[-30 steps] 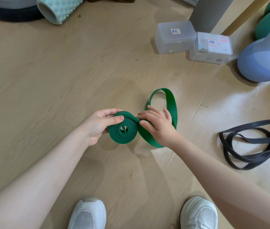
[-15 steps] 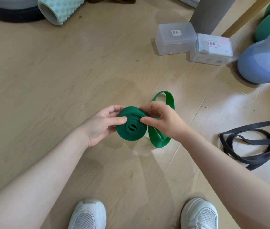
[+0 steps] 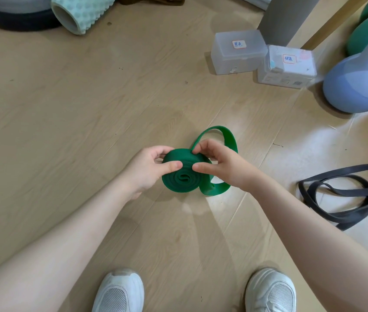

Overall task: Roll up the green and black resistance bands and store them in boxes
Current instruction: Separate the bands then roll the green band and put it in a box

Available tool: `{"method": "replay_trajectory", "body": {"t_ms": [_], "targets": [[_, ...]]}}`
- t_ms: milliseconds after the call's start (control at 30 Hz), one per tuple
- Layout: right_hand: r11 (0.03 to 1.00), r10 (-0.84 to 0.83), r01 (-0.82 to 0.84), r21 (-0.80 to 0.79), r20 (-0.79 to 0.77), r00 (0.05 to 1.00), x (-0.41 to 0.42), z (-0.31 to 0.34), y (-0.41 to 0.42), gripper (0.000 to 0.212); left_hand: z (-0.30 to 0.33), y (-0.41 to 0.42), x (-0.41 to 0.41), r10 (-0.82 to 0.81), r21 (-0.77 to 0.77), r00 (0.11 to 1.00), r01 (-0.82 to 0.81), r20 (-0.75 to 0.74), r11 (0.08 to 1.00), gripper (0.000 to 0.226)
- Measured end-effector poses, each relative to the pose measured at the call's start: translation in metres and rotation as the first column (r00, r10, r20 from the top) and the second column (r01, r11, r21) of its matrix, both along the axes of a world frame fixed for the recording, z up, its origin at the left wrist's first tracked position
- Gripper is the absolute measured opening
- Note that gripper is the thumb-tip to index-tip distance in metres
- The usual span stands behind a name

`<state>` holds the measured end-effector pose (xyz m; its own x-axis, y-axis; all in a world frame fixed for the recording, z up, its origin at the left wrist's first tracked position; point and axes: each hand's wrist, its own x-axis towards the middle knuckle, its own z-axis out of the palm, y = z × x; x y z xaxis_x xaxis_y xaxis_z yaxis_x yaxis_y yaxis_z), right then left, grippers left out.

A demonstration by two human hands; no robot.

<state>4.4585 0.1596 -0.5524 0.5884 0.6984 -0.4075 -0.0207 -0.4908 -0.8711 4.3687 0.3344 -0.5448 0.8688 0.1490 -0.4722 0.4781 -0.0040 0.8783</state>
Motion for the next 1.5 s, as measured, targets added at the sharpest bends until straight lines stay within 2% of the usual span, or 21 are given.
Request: {"method": "replay_trajectory", "body": {"t_ms": [100, 200, 333, 400, 467, 533, 633, 700, 767, 867, 967, 1033, 1133, 1267, 1367, 1500], "targets": [[0.999, 0.03, -0.029, -0.027, 0.029, 0.999, 0.002, 0.0, -0.005, 0.037, 0.006, 0.008, 0.002, -0.001, -0.017, 0.999, 0.002, 0.045, 1.0, 0.028], [0.998, -0.021, 0.023, 0.065, -0.02, 1.0, -0.002, 0.002, -0.011, 0.04, 0.009, 0.009, 0.002, 0.037, -0.081, 0.995, -0.03, 0.089, 0.996, 0.028], [0.989, -0.073, 0.084, 0.124, -0.093, 0.993, 0.002, 0.01, -0.008, 0.042, 0.002, -0.005, -0.004, 0.276, -0.276, 0.961, -0.261, 0.016, 0.925, 0.022], [0.989, -0.101, 0.106, 0.102, -0.05, 0.994, 0.008, 0.012, -0.003, 0.038, -0.002, -0.015, -0.006, 0.385, -0.353, 0.922, -0.373, -0.038, 0.858, 0.017], [0.989, -0.116, 0.116, 0.089, -0.001, 0.993, 0.012, 0.016, 0.001, 0.033, -0.004, -0.018, -0.005, 0.425, -0.4, 0.903, -0.412, -0.061, 0.819, 0.015], [0.994, -0.098, 0.095, 0.057, 0.058, 0.994, 0.013, 0.017, 0.001, 0.03, -0.005, -0.015, -0.006, 0.355, -0.41, 0.931, -0.357, -0.084, 0.839, 0.016], [0.999, -0.032, 0.032, 0.003, 0.056, 0.998, 0.012, 0.019, -0.003, 0.025, -0.004, 0.001, -0.009, 0.101, -0.436, 0.983, -0.16, -0.156, 0.886, 0.022], [0.997, 0.063, -0.06, -0.048, 0.065, 0.996, 0.009, 0.019, -0.003, 0.024, -0.003, 0.012, -0.008, -0.137, -0.352, 0.971, 0.061, -0.195, 0.934, 0.032], [0.978, 0.188, -0.175, -0.114, 0.118, 0.975, 0.006, 0.018, 0.001, 0.025, -0.003, 0.016, -0.005, -0.254, -0.246, 0.936, 0.193, -0.246, 0.95, 0.03], [0.949, 0.279, -0.251, -0.193, 0.137, 0.95, 0.004, 0.017, 0.006, 0.025, -0.009, 0.011, -0.006, -0.204, -0.229, 0.937, 0.141, -0.284, 0.963, 0.021], [0.952, 0.251, -0.232, -0.198, 0.077, 0.965, 0.001, 0.009, 0.006, 0.022, -0.013, 0.007, -0.011, -0.182, -0.254, 0.941, 0.109, -0.285, 0.961, 0.027], [0.963, 0.186, -0.184, -0.198, -0.007, 0.982, -0.005, 0.0, 0.003, 0.026, -0.013, 0.007, -0.012, -0.178, -0.187, 0.944, 0.129, -0.277, 0.974, 0.032], [0.952, 0.129, -0.149, -0.268, -0.093, 0.987, -0.011, -0.009, -0.004, 0.045, -0.015, 0.002, -0.016, -0.154, -0.062, 0.951, 0.143, -0.268, 0.988, 0.038], [0.948, 0.174, -0.204, -0.246, -0.136, 0.975, -0.013, -0.014, -0.007, 0.045, -0.016, 0.003, -0.016, -0.1, 0.046, 0.984, 0.108, -0.147, 0.993, 0.028], [0.929, 0.252, -0.235, -0.286, 0.023, 0.967, -0.018, -0.02, -0.003, 0.05, -0.017, 0.012, -0.014, -0.251, 0.178, 0.957, 0.276, -0.148, 0.945, 0.025], [0.868, 0.41, -0.336, -0.365, 0.145, 0.901, -0.024, -0.021, 0.001, 0.052, -0.014, 0.014, -0.009, -0.455, 0.098, 0.828, 0.509, -0.327, 0.855, 0.032]]}}
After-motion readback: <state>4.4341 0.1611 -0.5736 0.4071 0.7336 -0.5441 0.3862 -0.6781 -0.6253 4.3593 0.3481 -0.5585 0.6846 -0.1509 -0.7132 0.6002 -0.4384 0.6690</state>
